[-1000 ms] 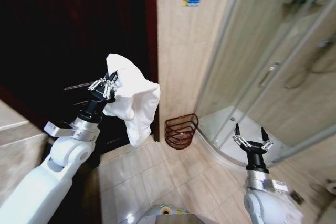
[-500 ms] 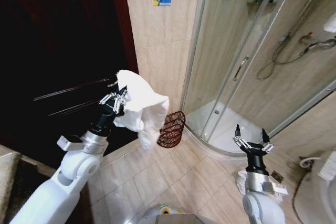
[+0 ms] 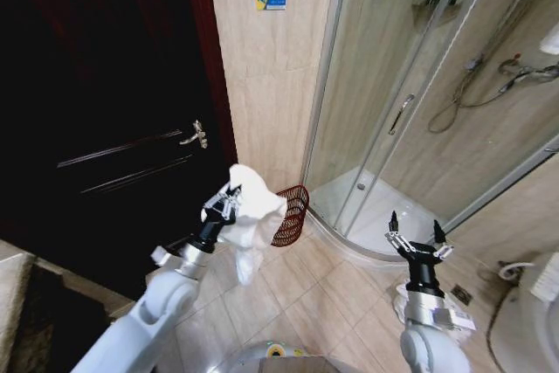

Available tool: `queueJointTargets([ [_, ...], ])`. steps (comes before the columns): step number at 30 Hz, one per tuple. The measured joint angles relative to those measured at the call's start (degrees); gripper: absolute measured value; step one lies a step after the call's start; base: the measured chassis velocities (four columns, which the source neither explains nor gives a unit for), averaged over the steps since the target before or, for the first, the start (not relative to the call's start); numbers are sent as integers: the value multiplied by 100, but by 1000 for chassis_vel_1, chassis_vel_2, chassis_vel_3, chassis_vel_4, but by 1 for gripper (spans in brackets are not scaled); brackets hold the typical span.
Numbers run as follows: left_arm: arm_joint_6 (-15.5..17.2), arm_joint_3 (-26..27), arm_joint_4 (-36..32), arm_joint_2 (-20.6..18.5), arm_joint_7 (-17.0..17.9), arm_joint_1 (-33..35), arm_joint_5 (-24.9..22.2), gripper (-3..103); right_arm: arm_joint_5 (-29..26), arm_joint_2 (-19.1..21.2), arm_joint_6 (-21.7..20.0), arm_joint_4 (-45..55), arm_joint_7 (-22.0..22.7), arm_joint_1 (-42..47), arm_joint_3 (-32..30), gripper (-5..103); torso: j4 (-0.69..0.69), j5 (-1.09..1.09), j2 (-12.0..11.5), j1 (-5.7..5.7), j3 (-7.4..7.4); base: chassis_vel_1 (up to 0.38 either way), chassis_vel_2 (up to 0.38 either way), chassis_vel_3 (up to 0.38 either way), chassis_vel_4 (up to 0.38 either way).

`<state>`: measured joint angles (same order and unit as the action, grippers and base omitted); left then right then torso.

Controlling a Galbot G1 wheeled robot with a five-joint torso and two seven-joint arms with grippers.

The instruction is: Discard the used towel into the hamper.

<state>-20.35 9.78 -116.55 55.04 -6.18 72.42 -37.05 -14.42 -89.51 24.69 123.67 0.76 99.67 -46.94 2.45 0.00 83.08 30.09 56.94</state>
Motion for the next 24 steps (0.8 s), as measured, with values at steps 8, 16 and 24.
queueJointTargets([
  [8,-72,-576,683,351,-2,-391,19,2,-2,-54,129,-76,-63,125,-28,100,0,0,0,0,0,0,0,0,0],
  [16,-140,-893,1348,720,-16,-881,7,2,3,-83,151,-97,-101,141,-12,100,0,1,0,0,0,0,0,0,0],
  [24,-157,-1190,2083,1120,211,-1275,-211,2,71,-175,153,-99,-153,158,69,100,0,0,0,0,0,0,0,0,0],
])
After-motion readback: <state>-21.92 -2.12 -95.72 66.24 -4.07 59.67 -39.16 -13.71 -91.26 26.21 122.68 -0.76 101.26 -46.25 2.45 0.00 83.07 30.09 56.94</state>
